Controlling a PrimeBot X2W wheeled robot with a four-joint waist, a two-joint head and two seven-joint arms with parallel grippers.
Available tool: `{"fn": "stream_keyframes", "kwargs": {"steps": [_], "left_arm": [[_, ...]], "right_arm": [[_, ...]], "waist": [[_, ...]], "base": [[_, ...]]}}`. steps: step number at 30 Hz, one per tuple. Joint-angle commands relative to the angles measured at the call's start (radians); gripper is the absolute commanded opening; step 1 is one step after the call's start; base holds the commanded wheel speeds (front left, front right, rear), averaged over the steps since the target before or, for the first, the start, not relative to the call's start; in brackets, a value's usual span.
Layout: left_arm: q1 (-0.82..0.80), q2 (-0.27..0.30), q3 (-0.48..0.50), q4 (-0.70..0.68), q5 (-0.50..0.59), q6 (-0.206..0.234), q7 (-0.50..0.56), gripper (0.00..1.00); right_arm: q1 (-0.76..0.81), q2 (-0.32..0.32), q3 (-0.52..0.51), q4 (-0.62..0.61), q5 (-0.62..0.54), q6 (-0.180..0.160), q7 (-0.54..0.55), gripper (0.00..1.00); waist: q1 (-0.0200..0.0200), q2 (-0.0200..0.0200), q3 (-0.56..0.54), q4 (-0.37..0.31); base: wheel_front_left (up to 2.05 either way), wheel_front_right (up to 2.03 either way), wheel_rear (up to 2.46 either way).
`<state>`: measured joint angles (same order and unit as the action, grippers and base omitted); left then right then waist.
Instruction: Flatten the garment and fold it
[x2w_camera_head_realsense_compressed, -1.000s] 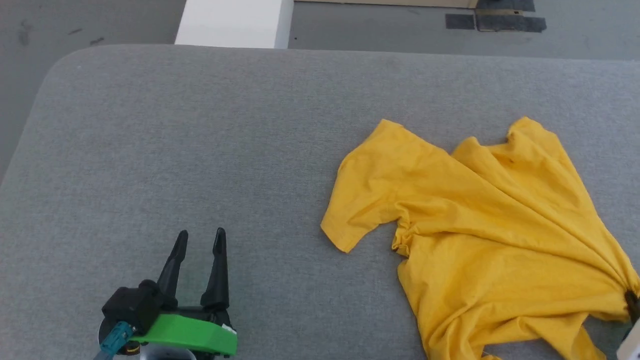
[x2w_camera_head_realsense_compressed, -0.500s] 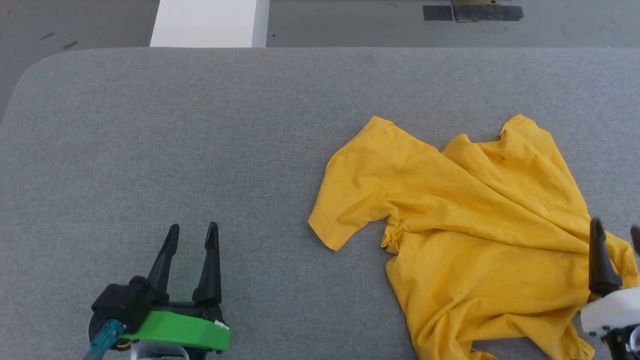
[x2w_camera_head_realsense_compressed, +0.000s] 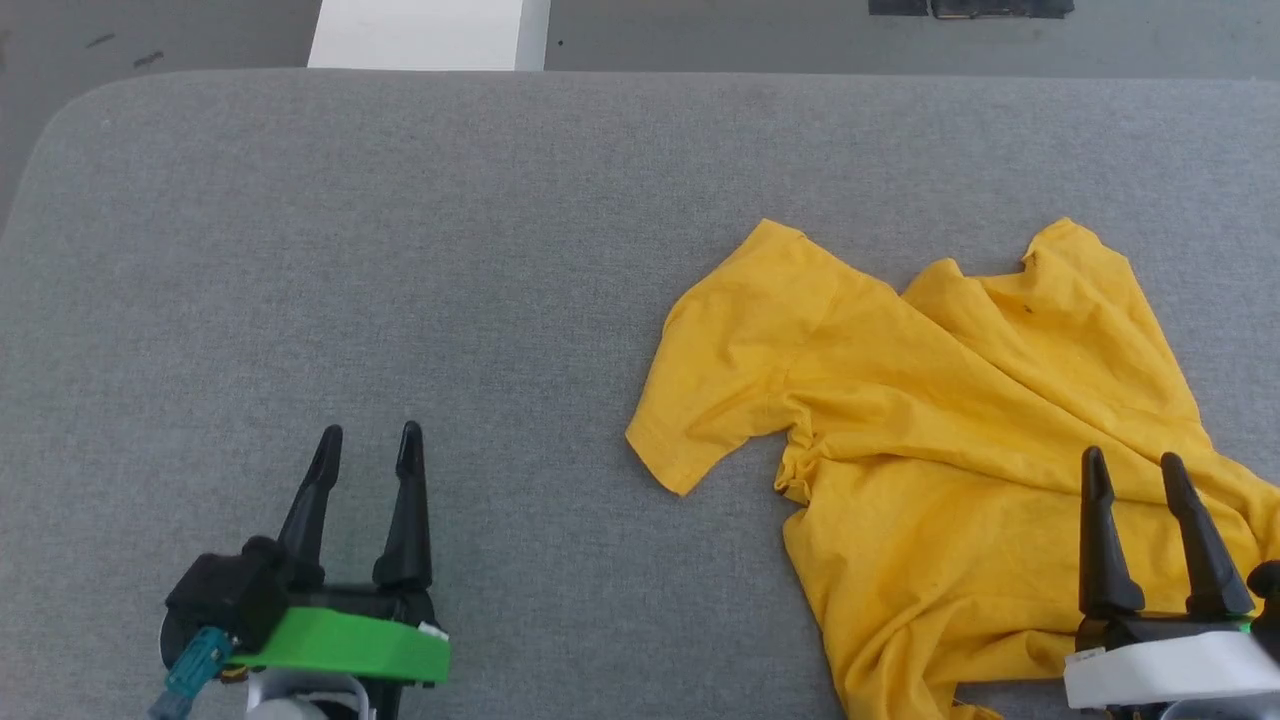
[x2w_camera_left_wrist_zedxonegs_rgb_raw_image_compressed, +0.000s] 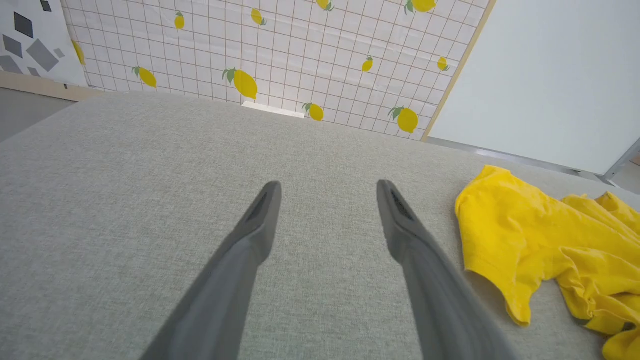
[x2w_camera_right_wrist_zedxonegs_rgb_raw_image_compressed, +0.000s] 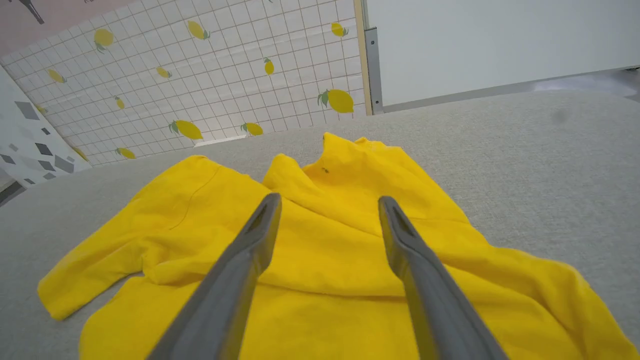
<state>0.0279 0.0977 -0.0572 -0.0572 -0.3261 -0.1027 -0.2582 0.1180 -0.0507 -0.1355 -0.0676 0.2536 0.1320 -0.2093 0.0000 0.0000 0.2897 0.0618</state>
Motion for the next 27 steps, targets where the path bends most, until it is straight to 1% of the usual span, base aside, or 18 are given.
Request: {"fn": "stream_keyframes", "kwargs": {"steps": [1, 4, 6, 10, 12, 15, 16, 20, 24, 27], "left_arm": [[-0.034, 0.007, -0.008, -0.001, 0.019, -0.007, -0.003, 1.00], [-0.086, 0.037, -0.036, 0.002, 0.044, -0.012, 0.008, 1.00], [-0.143, 0.070, -0.070, 0.003, 0.068, -0.017, 0.047, 1.00], [-0.285, 0.111, -0.162, 0.027, 0.058, -0.025, 0.197, 1.00], [-0.368, 0.132, -0.231, 0.058, 0.039, -0.027, 0.307, 1.00], [-0.471, 0.133, -0.319, 0.104, -0.035, -0.027, 0.438, 1.00], [-0.504, 0.126, -0.339, 0.126, -0.067, -0.028, 0.483, 1.00], [-0.588, 0.105, -0.406, 0.224, -0.135, -0.028, 0.618, 1.00], [-0.620, 0.077, -0.435, 0.334, -0.190, -0.028, 0.711, 1.00], [-0.631, 0.073, -0.454, 0.400, -0.192, -0.027, 0.747, 1.00]], "right_arm": [[0.005, 0.000, 0.002, 0.011, -0.007, -0.001, -0.015, 1.00], [-0.003, 0.000, -0.006, 0.028, -0.024, -0.001, -0.028, 1.00], [-0.007, 0.000, -0.011, 0.034, -0.029, -0.001, -0.033, 1.00], [-0.011, 0.000, -0.016, 0.045, -0.037, -0.001, -0.037, 1.00], [-0.011, 0.000, -0.015, 0.052, -0.041, -0.001, -0.038, 1.00], [-0.011, 0.000, -0.013, 0.056, -0.043, -0.001, -0.038, 1.00], [-0.012, 0.000, -0.011, 0.057, -0.044, -0.001, -0.036, 1.00], [-0.017, 0.000, 0.002, 0.057, -0.047, -0.001, -0.031, 1.00], [-0.023, 0.000, 0.007, 0.054, -0.047, -0.001, -0.029, 1.00], [-0.025, 0.000, 0.007, 0.053, -0.048, -0.001, -0.029, 1.00]], "waist": [[0.0000, 0.0000, -0.001, -0.003], [0.0000, 0.0000, -0.006, -0.006], [0.0000, 0.0000, -0.009, -0.006], [0.0000, 0.0000, -0.016, -0.003], [0.0000, 0.0000, -0.016, -0.003], [0.0000, 0.0000, -0.011, -0.004], [0.0000, 0.0000, -0.008, -0.006], [0.0000, 0.0000, 0.008, -0.020], [0.0000, 0.0000, 0.025, -0.041], [0.0000, 0.0000, 0.035, -0.055]], "base": [[0.00, 0.00, 0.00], [0.00, 0.00, 0.00], [0.00, 0.00, 0.00], [0.00, 0.00, 0.00], [0.00, 0.00, 0.00], [0.00, 0.00, 0.00], [0.00, 0.00, 0.00], [0.00, 0.00, 0.00], [0.00, 0.00, 0.00], [0.00, 0.00, 0.00]]}}
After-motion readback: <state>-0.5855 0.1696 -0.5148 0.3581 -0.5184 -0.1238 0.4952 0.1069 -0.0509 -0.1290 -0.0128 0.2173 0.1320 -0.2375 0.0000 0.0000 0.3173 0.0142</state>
